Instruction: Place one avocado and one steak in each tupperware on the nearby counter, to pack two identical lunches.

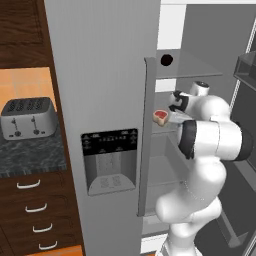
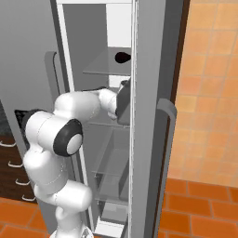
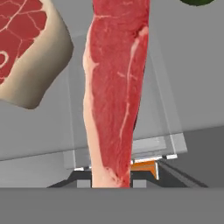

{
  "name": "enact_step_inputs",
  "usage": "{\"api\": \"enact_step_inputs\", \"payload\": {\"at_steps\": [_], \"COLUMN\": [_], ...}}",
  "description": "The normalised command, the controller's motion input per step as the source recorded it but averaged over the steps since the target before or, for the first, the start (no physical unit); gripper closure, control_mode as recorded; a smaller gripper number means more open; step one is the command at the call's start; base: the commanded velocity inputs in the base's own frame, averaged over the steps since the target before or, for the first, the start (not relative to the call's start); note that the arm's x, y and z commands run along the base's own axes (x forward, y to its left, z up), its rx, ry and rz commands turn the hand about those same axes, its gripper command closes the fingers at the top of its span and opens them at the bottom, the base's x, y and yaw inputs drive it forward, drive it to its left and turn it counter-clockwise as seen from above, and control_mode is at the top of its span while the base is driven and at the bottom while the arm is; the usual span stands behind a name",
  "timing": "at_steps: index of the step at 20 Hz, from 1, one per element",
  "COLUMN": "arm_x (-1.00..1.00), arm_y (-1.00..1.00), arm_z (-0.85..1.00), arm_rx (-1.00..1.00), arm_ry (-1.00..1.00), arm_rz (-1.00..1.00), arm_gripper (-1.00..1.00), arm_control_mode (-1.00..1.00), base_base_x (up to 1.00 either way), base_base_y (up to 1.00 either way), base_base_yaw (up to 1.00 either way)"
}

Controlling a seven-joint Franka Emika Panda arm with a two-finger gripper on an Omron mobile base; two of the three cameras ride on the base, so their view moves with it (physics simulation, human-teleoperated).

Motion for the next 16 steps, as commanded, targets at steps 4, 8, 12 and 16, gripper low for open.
{"api": "enact_step_inputs", "payload": {"at_steps": [4, 8, 12, 16], "arm_x": [-0.62, -0.8, -0.85, -0.84], "arm_y": [0.45, 0.09, 0.11, 0.19], "arm_z": [0.53, 0.5, 0.63, 0.74], "arm_rx": [-0.04, -0.02, -0.02, -0.03], "arm_ry": [0.0, 0.0, -0.01, 0.0], "arm_rz": [0.0, 0.0, 0.0, 0.0], "arm_gripper": [1.0, 1.0, 1.0, 1.0], "arm_control_mode": [-1.0, -1.0, -1.0, -1.0], "base_base_x": [0.0, 0.0, 0.0, 0.0], "base_base_y": [0.0, 0.0, 0.0, 0.0], "base_base_yaw": [0.0, 0.0, 0.0, 0.0]}}
